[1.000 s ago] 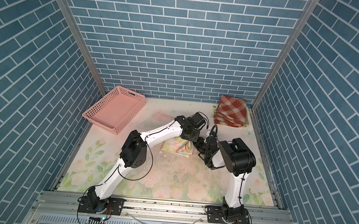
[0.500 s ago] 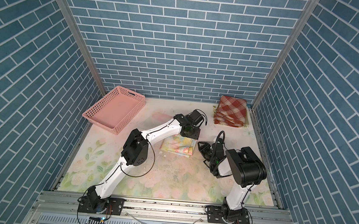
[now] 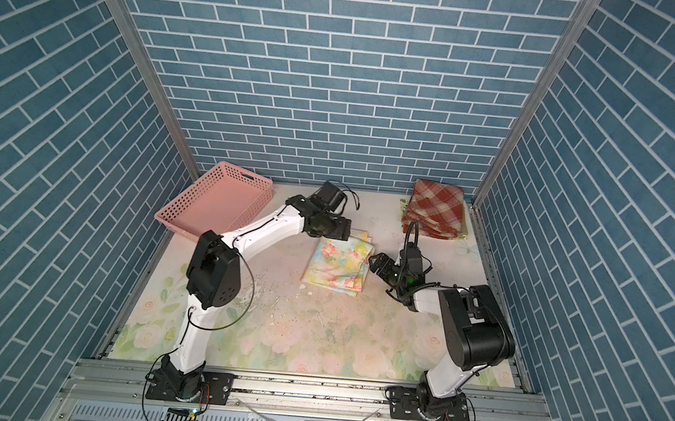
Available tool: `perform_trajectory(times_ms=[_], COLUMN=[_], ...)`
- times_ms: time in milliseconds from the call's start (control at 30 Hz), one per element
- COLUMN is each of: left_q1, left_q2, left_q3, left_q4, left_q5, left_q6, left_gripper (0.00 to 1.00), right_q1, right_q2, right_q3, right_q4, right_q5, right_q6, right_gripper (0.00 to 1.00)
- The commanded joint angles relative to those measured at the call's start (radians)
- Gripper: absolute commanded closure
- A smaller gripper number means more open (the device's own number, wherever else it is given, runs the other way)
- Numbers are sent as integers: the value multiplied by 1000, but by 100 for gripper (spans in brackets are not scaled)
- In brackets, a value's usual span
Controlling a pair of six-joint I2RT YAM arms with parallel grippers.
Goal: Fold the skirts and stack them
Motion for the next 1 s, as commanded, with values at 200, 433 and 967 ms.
perform_trajectory(times_ms=[200, 433, 967], left_q1=[79, -10, -188], left_q2=[-69, -169, -275], left_q3=[-288, -461, -685], left_q4=[137, 238, 536], left_q5=[11, -108, -50], left_q6=[155, 205, 142], left_gripper=[17, 18, 21], right_q1=[-4, -3, -25], right_q2=[171, 263, 357], right_q3=[194, 301, 377], right_q4=[-187, -249, -292], right_q5=[-92, -120, -76], right_q6=[-124, -151, -147], right_gripper=[11, 18, 57])
